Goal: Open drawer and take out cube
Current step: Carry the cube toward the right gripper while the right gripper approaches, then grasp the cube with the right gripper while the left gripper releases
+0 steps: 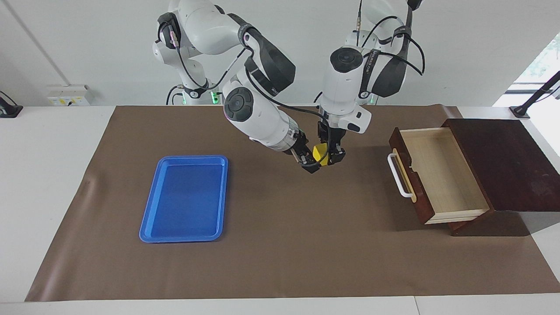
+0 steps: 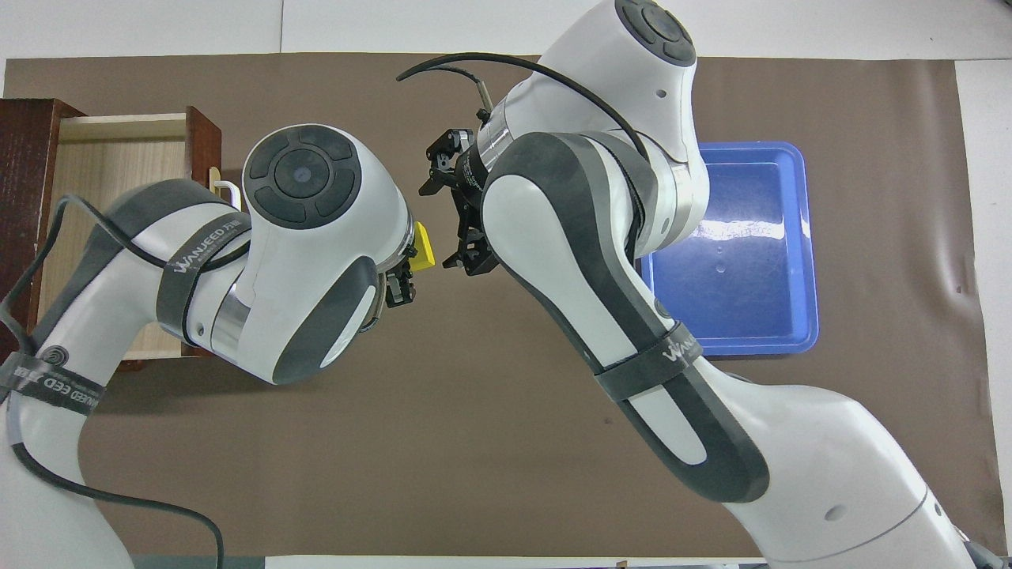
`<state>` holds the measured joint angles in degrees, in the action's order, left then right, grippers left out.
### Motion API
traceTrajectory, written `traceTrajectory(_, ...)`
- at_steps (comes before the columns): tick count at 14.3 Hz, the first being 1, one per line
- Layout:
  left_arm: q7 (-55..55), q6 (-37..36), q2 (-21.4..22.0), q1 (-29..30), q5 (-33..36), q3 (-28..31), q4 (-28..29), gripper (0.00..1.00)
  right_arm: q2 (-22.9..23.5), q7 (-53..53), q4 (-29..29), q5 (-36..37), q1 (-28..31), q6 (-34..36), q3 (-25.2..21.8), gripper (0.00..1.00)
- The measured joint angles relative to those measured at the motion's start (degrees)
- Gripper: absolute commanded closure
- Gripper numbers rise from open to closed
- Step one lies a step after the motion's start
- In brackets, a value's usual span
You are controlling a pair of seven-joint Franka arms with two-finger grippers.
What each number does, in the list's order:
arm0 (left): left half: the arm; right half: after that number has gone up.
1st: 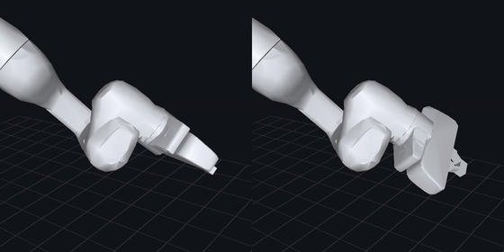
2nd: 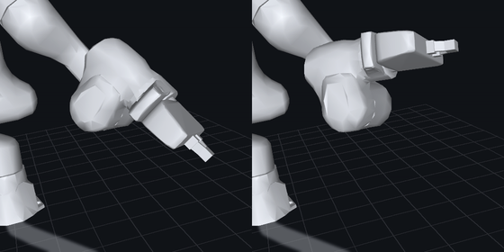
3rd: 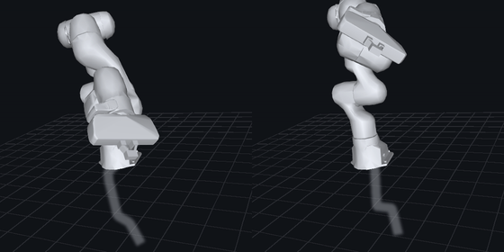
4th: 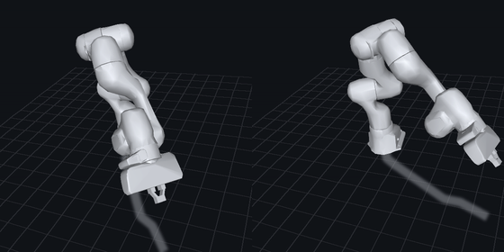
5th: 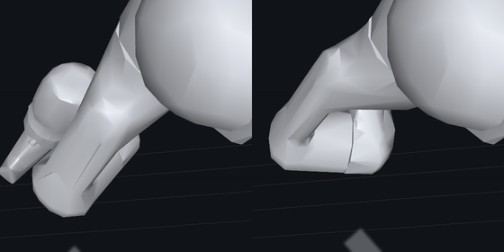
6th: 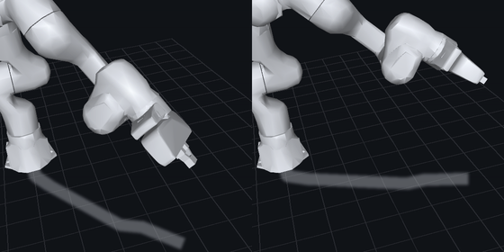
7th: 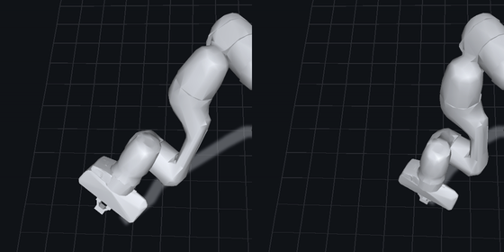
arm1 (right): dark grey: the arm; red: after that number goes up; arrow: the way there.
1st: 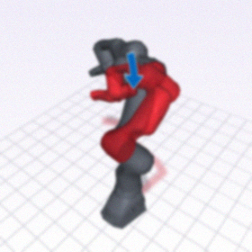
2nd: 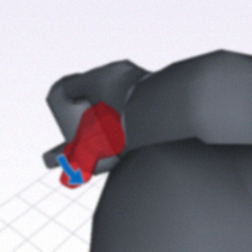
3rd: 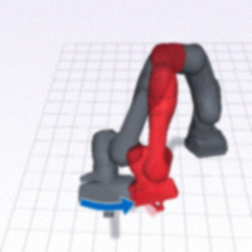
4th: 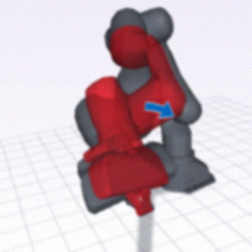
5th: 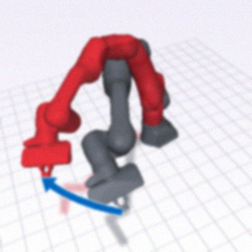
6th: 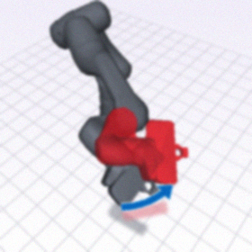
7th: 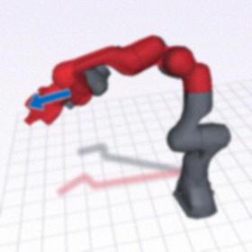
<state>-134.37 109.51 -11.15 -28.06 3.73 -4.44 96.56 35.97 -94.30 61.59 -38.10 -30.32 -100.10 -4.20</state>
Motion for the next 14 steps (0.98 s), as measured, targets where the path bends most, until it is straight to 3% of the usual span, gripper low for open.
traceTrajectory(10, -0.2, 0.0, 0.0, 0.0, 0.0, 0.0, 0.0, 1.00, 0.4, -2.2, 2.1, -0.3, -2.7, -4.2, 0.1, 0.05)
traceTrajectory(14, -0.3, 0.0, 0.0, 0.0, 0.0, 0.0, 0.1, 1.00, 0.6, -3.6, 2.4, -0.3, -3.1, -5.2, 0.1, 0.21)
